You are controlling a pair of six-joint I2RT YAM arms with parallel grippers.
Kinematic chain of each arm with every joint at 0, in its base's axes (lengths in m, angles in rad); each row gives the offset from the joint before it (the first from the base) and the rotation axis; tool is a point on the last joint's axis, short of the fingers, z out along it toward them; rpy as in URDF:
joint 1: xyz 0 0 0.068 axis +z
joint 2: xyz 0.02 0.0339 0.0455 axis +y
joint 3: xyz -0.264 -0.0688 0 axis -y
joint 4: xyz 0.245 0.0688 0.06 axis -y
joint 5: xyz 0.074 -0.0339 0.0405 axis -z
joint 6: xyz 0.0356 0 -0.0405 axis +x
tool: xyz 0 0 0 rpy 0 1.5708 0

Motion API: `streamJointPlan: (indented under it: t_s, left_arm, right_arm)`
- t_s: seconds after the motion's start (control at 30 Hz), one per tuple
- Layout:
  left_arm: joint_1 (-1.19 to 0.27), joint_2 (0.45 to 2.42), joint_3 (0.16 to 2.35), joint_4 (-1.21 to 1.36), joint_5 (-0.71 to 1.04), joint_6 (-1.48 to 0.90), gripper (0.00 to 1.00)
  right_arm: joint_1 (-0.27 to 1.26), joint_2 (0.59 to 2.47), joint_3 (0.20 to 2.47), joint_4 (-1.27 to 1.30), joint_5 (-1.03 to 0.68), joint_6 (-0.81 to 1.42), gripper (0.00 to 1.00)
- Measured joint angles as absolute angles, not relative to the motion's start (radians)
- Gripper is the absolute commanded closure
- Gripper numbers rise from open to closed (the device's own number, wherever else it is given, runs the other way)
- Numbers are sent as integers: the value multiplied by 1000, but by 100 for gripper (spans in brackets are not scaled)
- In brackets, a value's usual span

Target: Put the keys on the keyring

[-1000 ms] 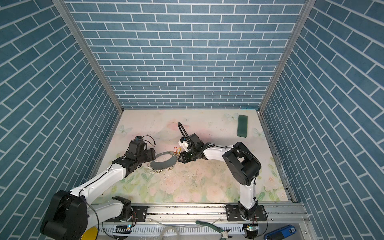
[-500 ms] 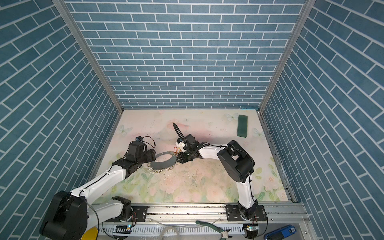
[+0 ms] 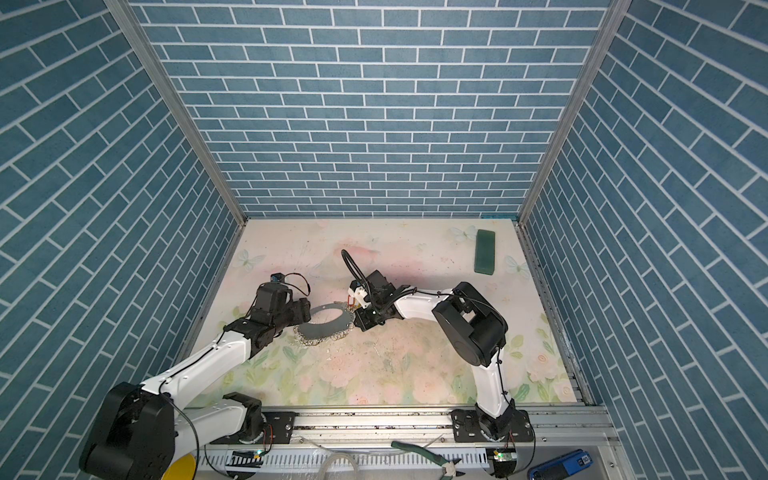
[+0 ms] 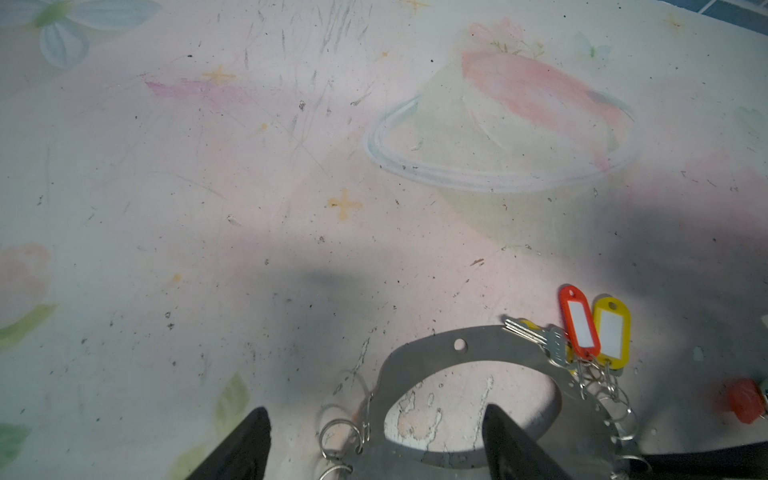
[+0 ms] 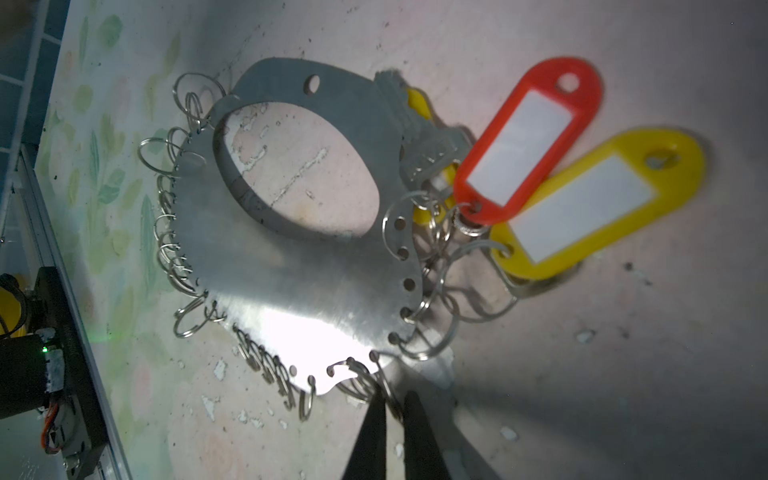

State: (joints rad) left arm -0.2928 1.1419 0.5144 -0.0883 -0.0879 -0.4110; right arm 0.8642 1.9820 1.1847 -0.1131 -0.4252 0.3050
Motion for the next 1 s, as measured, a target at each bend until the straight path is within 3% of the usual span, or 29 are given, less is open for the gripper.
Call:
streamJointPlan:
  t_s: [0.63, 1.0]
  left_arm:
    - [-293, 1185, 514, -62, -39, -398, 19]
    - [-292, 1190, 514, 121, 249, -382, 29]
  right_arm:
    - [879, 1926, 1180, -103, -351, 286, 100]
    - [881, 1689, 1075, -67, -218, 205, 100]
